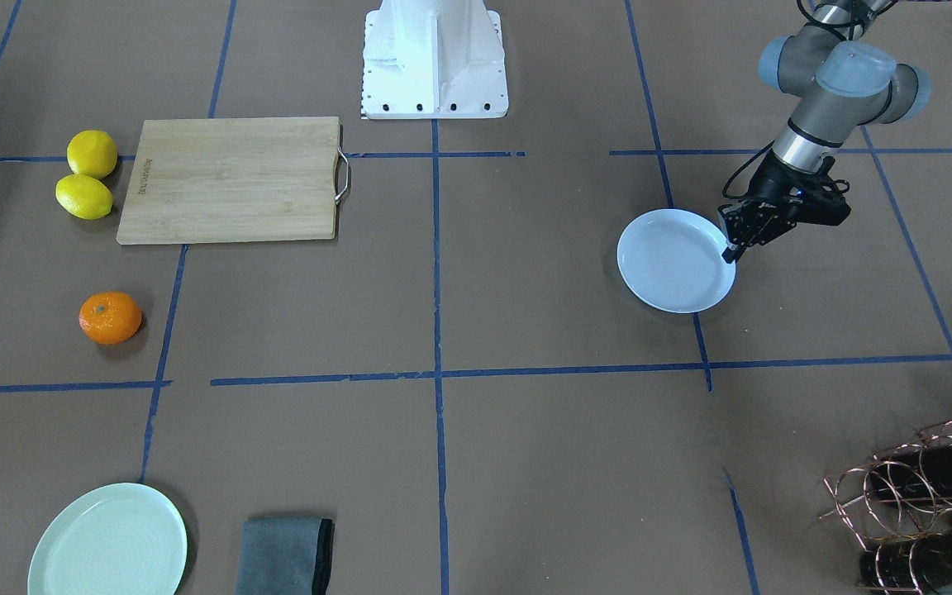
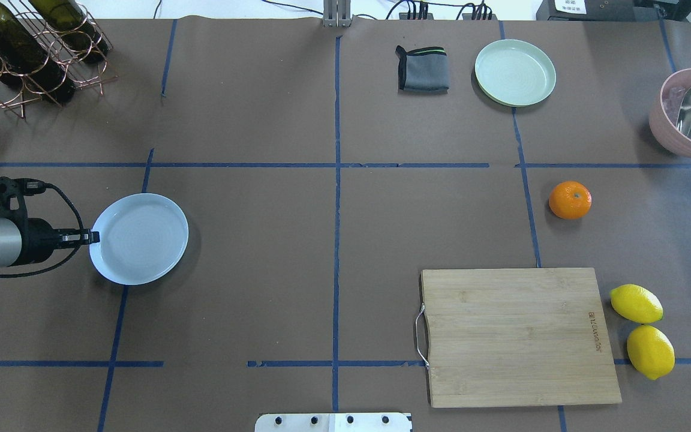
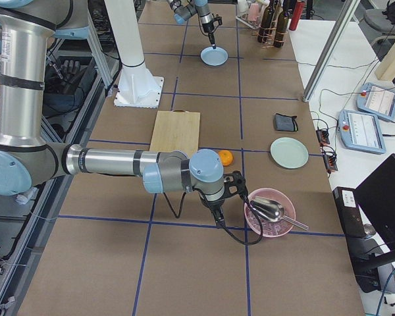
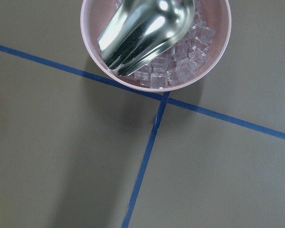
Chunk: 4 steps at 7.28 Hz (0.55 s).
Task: Pick orange to plate
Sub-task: 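Push the light blue plate with the left gripper toward the table center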
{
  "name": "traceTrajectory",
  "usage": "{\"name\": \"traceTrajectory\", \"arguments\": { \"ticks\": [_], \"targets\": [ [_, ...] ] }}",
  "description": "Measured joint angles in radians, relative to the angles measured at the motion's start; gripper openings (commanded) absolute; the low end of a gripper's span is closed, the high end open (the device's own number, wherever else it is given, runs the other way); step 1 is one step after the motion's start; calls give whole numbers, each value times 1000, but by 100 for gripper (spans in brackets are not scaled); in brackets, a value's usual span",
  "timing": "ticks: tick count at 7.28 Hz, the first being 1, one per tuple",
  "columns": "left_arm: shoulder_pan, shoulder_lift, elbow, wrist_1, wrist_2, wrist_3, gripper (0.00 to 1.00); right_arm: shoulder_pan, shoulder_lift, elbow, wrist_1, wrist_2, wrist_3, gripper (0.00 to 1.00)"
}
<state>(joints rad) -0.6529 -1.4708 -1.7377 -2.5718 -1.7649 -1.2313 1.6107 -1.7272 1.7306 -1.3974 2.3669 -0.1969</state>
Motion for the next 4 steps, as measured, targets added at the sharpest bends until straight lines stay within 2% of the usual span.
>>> {"name": "traceTrajectory", "arguments": {
  "ticks": [2,4],
  "targets": [
    [0,-67,-60,4,-2,0,0,0,0,2,0,0,0,100],
    [2,-281,17,52,0,-2,0,0,0,2,0,0,1,100]
  ]
}}
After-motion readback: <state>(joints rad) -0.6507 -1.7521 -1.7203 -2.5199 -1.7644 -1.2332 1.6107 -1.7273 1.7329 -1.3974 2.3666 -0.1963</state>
